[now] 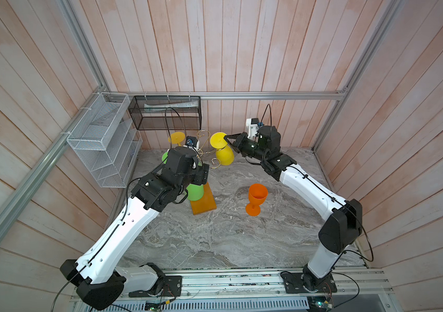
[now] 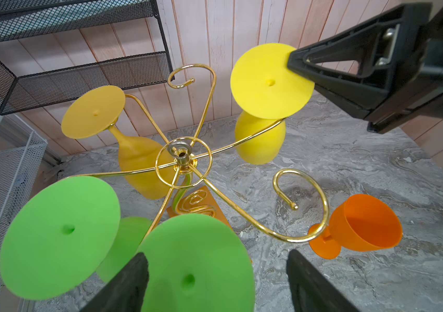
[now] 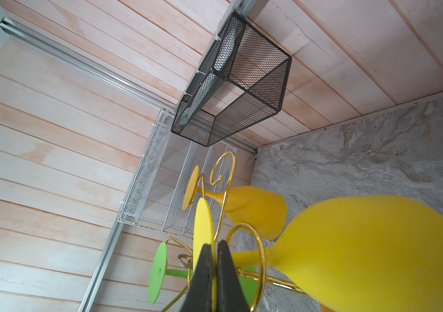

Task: Take the wine glass off the wine glass rack
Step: Pick up the wine glass from the wine glass rack.

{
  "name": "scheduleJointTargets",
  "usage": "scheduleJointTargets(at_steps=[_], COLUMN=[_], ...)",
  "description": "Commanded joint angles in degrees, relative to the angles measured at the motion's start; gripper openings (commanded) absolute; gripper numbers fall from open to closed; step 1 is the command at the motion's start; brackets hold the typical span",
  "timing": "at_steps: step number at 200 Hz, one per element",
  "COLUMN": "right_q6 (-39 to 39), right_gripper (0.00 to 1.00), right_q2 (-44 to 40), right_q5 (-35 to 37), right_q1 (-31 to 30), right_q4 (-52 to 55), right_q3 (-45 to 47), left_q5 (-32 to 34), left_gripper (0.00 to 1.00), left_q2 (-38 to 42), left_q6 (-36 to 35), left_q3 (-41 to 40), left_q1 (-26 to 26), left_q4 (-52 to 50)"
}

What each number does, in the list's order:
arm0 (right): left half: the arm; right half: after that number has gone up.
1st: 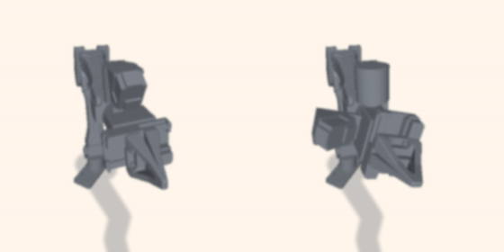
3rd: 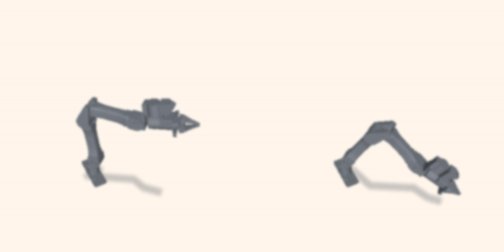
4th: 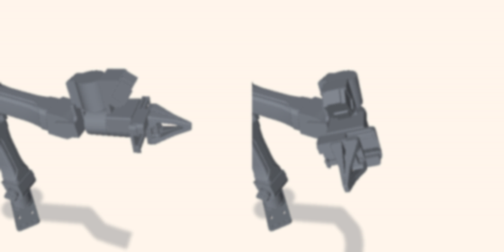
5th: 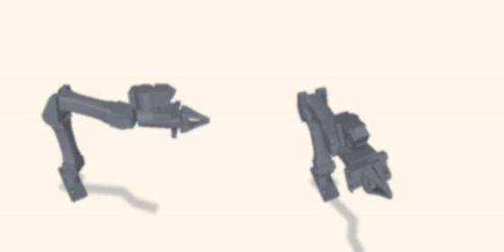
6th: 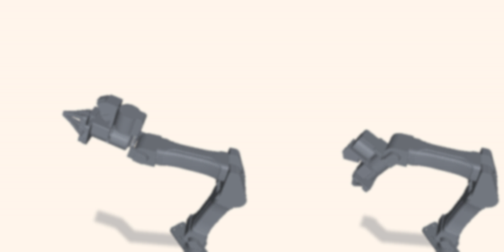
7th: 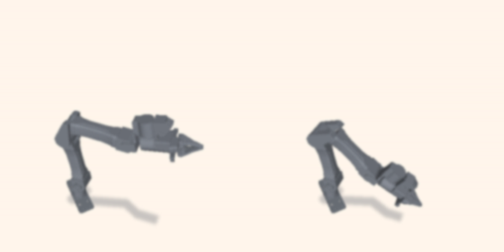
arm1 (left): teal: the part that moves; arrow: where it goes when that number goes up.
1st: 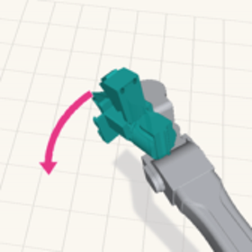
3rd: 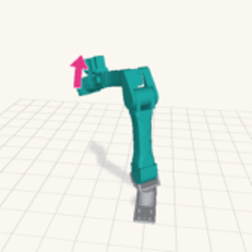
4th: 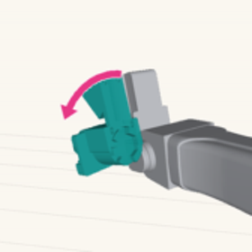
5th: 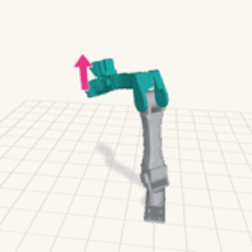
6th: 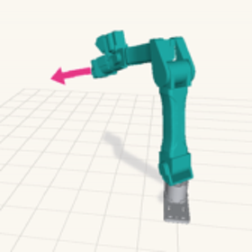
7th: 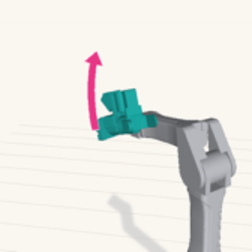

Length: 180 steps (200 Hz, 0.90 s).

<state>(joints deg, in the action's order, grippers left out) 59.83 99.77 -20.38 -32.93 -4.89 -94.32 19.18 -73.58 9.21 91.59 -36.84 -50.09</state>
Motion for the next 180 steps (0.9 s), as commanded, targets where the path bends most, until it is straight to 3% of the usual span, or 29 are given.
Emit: scheduleJointTargets(at_steps=[1,106,180], right_q6=[-0.42,-0.24,-0.22], right_gripper=[0.0,0.0,0.0], right_q2=[-2.44,-4.4,-0.55], right_q5=[0.85,0.8,0.36], right_q1=[-0.3,-1.51,-3.19], right_q4=[-1.73,-1.92,-1.77], right_q3=[1.16,4.48,-0.52], left_q5=[0.16,-0.28,-0.38], left_gripper=[0.82,0.82,0.83], left_q2=[0.94,0.72,0.83], left_q6=[-0.25,-0.11,0.02], left_q3=[-0.89,-1.15,-1.33], left_q1=[0.28,0.29,0.28], left_q4=[1.28,1.73,1.66])
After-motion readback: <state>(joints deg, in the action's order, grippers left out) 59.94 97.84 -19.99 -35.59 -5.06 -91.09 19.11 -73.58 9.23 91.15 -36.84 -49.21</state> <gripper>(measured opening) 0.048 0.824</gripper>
